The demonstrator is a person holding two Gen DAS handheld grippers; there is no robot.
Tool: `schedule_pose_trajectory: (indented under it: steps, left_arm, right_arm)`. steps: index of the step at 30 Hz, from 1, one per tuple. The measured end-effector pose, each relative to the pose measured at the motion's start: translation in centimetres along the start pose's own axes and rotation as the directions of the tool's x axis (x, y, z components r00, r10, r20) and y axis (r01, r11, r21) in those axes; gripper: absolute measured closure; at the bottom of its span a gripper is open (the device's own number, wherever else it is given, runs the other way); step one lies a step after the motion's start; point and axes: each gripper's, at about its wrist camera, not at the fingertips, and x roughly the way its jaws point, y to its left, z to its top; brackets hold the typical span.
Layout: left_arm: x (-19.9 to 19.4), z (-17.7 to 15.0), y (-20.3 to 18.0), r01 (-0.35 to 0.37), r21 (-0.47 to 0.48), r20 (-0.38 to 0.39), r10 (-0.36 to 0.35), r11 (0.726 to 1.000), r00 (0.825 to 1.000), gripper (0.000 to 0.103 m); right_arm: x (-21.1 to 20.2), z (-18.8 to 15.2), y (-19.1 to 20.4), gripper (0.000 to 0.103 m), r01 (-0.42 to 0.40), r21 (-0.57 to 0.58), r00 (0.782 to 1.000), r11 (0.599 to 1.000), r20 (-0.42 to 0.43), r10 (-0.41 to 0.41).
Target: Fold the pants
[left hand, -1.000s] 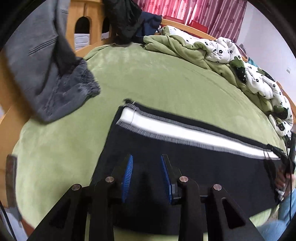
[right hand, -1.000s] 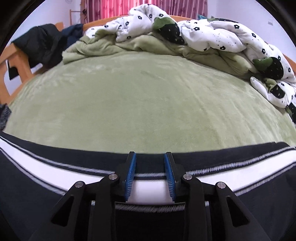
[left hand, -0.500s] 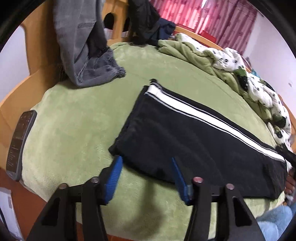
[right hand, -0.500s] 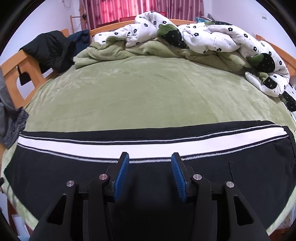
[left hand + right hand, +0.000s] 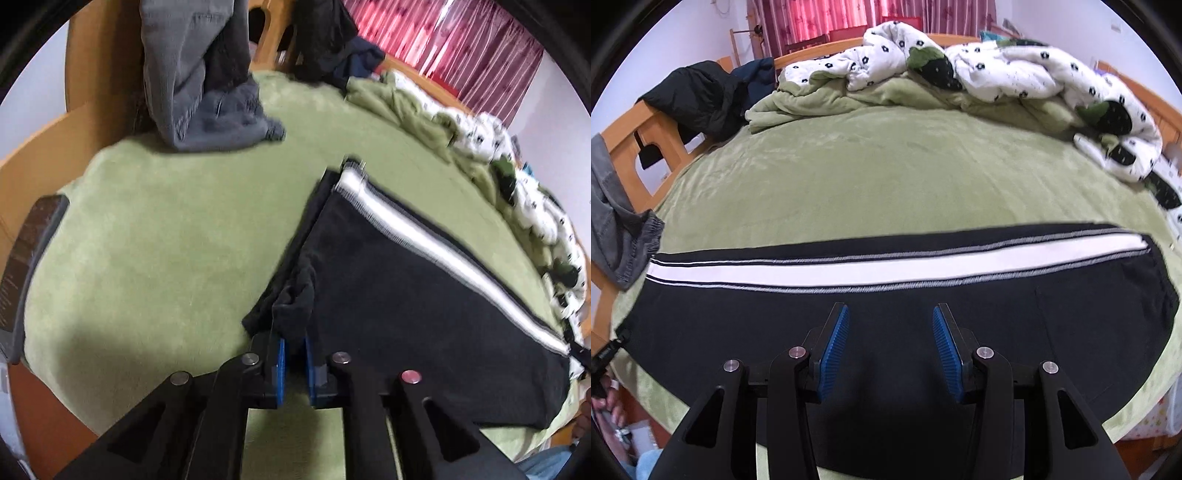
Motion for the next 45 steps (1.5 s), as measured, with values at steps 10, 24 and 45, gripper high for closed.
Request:
schedule_pose_trajectory:
  steps: [10,24,45]
  left_arm:
    - [-3.5,2.2,-0.6,0.021,0.087,0.084,-0.029,0.996,0.996,0.068]
    - [4.6,10.2,-7.3,0.124,0.174,0.013,-0.129,0.977,0.992,0.068]
    - [7.1,12.7,-7.5,-0.017,0.241,0.133,-0.016,0.97,0.991,0.085]
  right_arm:
    - [1.0,-0.6,-0.3,0.056,-0.029,0.004,0.998,1.0,-0.06,0.029]
    - [2.8,-1.2,0.6,0.056,-0.001,-0.099,0.989,0.995,-0.145,-0.013]
    - [4.1,-0.7,-1.5,0.056,0.053,-0.085,0.974,0.995,-0.217,-0.07]
